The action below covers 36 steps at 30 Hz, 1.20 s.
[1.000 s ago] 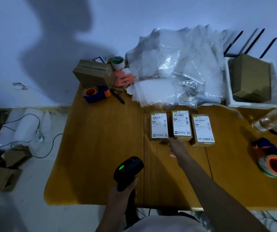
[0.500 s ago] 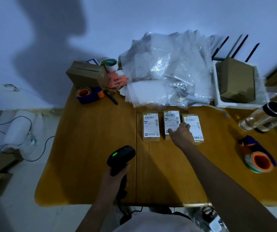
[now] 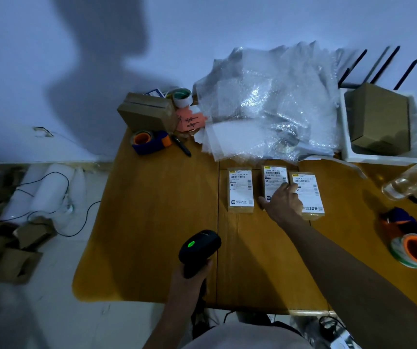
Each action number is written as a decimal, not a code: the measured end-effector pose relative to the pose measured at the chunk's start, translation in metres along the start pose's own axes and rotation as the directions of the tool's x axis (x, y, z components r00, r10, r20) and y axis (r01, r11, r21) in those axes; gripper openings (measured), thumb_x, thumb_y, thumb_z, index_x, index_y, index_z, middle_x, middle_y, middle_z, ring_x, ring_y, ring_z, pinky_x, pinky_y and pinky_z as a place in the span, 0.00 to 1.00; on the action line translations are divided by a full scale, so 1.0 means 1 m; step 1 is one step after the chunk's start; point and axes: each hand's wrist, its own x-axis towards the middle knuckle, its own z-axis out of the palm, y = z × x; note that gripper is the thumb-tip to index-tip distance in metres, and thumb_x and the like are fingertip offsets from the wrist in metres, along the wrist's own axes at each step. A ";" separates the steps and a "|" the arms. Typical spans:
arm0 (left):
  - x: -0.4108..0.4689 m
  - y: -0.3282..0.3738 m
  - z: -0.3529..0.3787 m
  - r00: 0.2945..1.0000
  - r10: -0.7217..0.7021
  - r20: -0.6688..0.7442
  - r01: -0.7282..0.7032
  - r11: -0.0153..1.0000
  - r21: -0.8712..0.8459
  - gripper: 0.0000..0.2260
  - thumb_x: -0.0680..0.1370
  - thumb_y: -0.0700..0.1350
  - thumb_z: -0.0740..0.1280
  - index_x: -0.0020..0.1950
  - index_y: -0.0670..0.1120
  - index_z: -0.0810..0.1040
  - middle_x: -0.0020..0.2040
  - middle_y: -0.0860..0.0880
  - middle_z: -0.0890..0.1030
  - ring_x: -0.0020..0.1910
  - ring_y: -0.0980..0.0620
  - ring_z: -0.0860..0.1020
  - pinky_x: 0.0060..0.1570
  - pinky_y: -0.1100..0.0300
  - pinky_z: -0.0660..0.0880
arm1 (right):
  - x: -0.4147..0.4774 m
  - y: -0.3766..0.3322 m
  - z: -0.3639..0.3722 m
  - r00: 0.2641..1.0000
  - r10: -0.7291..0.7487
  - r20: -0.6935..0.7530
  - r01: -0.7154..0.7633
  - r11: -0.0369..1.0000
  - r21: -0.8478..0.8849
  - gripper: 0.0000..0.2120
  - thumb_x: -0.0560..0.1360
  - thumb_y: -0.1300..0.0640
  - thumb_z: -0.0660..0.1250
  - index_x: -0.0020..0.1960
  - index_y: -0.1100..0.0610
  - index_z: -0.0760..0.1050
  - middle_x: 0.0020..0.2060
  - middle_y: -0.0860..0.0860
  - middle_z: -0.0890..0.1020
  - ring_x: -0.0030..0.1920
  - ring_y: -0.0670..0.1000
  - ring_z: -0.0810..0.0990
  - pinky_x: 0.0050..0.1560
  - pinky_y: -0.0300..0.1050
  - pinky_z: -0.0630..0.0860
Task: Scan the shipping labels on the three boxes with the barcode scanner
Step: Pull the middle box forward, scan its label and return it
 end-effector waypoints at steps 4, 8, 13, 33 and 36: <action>-0.004 -0.008 0.005 0.999 -0.026 0.031 0.025 1.000 0.018 0.09 0.76 0.45 0.74 0.40 0.41 0.79 0.31 0.44 0.75 0.31 0.46 0.74 0.35 0.54 0.72 | 0.003 0.003 0.003 0.999 -0.018 -0.045 0.018 1.000 -0.011 0.48 0.76 0.35 0.64 0.80 0.66 0.51 0.77 0.63 0.58 0.74 0.62 0.66 0.66 0.56 0.72; -0.004 -0.010 0.006 0.998 0.002 0.055 -0.004 1.000 0.028 0.08 0.75 0.46 0.75 0.42 0.43 0.81 0.32 0.43 0.74 0.34 0.45 0.73 0.38 0.51 0.70 | 0.006 0.003 0.004 0.999 -0.033 -0.038 0.032 0.999 -0.025 0.48 0.76 0.33 0.63 0.80 0.66 0.52 0.77 0.64 0.60 0.74 0.63 0.65 0.68 0.57 0.69; -0.005 -0.009 0.009 0.993 0.045 0.111 -0.047 0.999 0.013 0.09 0.77 0.44 0.72 0.43 0.38 0.79 0.30 0.42 0.74 0.29 0.46 0.73 0.32 0.57 0.73 | 0.011 0.001 0.002 0.999 -0.040 -0.006 0.040 0.999 -0.035 0.49 0.74 0.32 0.66 0.78 0.66 0.55 0.74 0.63 0.66 0.73 0.62 0.66 0.68 0.56 0.69; -0.008 -0.010 0.010 0.995 -0.012 0.095 0.014 1.000 -0.016 0.07 0.77 0.43 0.72 0.44 0.40 0.79 0.31 0.42 0.75 0.27 0.50 0.74 0.29 0.62 0.74 | 0.000 0.010 0.008 0.997 0.038 0.061 -0.050 0.975 0.215 0.51 0.72 0.36 0.69 0.80 0.64 0.49 0.74 0.66 0.64 0.73 0.66 0.66 0.70 0.62 0.69; -0.008 -0.011 0.010 0.995 -0.013 0.097 0.013 1.000 -0.003 0.07 0.77 0.43 0.72 0.44 0.40 0.79 0.31 0.43 0.75 0.27 0.50 0.75 0.29 0.61 0.74 | -0.002 0.014 0.007 0.999 0.025 0.036 -0.033 0.968 0.247 0.51 0.72 0.36 0.70 0.79 0.65 0.49 0.72 0.66 0.66 0.70 0.66 0.69 0.68 0.61 0.72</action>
